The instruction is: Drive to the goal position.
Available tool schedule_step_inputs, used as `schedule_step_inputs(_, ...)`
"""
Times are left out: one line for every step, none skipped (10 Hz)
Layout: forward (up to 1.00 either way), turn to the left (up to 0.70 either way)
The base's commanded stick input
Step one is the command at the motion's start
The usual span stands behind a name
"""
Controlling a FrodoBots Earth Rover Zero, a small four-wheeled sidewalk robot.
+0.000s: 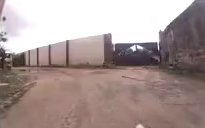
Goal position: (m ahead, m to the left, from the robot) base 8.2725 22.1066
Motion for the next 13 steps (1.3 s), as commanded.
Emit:
schedule_step_inputs(0.50, -0.01)
schedule_step_inputs(0.50, -0.01)
schedule_step_inputs(0.50, -0.01)
schedule_step_inputs(0.50, -0.01)
schedule_step_inputs(0.50, -0.01)
schedule_step_inputs(0.50, -0.01)
schedule_step_inputs(0.50, -0.01)
schedule_step_inputs(0.50, -0.01)
schedule_step_inputs(0.50, -0.01)
schedule_step_inputs(0.50, 0.03)
schedule_step_inputs(0.50, 0.28)
schedule_step_inputs(0.50, 0.49)
schedule_step_inputs(0.50, 0.49)
